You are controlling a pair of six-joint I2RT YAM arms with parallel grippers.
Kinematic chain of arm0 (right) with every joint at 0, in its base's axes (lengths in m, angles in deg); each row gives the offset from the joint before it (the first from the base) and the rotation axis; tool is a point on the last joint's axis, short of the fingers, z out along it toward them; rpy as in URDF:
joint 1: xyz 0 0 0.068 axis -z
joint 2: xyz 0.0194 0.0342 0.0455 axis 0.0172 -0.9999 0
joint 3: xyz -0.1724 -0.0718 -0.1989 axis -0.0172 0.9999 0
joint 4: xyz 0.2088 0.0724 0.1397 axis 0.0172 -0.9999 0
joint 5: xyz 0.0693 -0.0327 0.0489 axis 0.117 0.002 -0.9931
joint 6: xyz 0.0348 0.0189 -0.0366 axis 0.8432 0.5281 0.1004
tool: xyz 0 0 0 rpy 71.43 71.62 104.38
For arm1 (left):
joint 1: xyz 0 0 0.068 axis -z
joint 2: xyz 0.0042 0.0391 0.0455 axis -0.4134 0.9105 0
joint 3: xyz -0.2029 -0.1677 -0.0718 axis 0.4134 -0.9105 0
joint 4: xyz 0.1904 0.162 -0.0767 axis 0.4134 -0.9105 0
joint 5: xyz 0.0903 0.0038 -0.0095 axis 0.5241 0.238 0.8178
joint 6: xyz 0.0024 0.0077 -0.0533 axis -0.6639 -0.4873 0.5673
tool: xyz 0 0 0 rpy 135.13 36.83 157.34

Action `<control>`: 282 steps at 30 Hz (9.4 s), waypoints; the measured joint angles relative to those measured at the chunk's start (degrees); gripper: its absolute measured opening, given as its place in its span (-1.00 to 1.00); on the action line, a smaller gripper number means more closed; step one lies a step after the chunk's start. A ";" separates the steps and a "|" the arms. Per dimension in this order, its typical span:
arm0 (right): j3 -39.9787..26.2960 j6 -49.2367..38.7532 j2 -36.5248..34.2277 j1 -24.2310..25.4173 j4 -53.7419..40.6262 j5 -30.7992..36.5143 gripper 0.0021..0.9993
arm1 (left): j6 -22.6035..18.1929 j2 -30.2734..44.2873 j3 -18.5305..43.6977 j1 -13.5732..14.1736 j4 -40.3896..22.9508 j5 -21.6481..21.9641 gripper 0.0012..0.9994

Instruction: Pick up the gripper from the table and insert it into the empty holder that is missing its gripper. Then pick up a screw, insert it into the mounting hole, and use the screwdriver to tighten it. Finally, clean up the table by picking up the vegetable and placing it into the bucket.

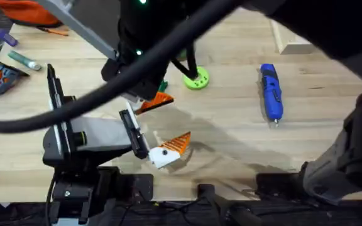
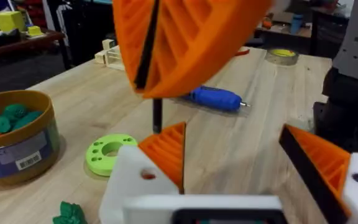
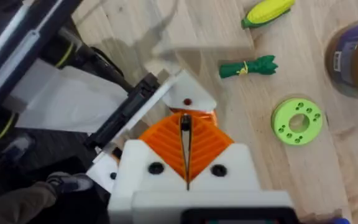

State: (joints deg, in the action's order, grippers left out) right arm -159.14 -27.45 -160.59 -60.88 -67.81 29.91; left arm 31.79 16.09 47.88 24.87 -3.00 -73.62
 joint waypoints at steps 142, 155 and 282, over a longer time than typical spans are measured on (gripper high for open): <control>3.45 -0.11 -3.33 0.22 3.15 -0.18 -0.99 | 0.39 0.01 0.00 0.00 -0.02 -0.02 0.97; 4.14 0.06 -3.33 0.22 3.15 -0.20 -0.99 | 0.39 0.00 0.00 0.00 -0.02 -0.04 0.97; 38.05 39.78 22.01 28.79 2.14 23.64 0.76 | 0.44 0.02 0.00 0.00 -0.07 -0.46 0.97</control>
State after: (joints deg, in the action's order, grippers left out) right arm -121.09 12.33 -138.59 -32.10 -65.67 53.55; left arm 32.22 16.10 47.88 24.87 -3.06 -74.08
